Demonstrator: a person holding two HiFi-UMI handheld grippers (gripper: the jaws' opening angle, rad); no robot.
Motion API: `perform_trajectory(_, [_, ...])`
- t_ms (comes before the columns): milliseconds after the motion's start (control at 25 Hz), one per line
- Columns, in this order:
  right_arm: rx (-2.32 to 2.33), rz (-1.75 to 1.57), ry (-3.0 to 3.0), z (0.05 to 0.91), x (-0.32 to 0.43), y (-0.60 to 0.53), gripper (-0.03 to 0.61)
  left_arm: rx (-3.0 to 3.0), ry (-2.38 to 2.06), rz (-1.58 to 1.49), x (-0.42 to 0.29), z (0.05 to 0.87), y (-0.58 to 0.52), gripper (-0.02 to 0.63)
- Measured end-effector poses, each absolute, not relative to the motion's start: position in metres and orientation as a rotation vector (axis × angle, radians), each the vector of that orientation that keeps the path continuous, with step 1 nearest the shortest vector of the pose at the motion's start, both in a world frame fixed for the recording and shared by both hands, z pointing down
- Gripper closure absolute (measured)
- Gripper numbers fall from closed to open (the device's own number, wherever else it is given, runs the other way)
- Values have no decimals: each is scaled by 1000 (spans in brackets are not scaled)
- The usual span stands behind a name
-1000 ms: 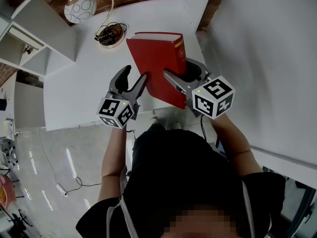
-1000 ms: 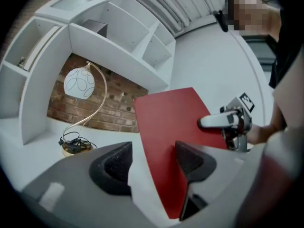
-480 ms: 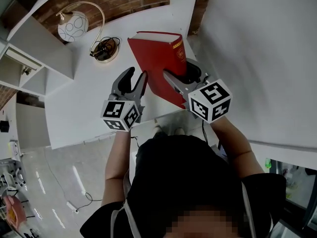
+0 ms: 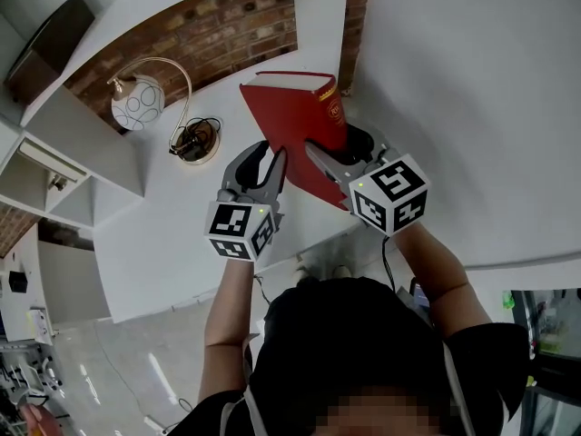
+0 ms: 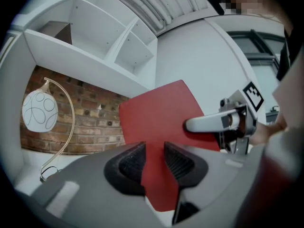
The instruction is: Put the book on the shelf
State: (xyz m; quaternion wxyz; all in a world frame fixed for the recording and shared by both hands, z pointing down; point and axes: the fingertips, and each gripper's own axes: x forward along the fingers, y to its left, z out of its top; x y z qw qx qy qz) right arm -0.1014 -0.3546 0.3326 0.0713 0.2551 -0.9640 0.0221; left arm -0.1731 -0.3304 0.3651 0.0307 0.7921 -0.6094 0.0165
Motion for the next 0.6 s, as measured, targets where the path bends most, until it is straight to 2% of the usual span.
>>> perform_trajectory(320, [864,3,-2916,286,-103,-362,342,2551,-1831,-18,-168,322,-340,493])
perform_trajectory(600, [943,-85,-2932,253,-101,-363,342,2605,-1839,-37,-156,292,-346,526])
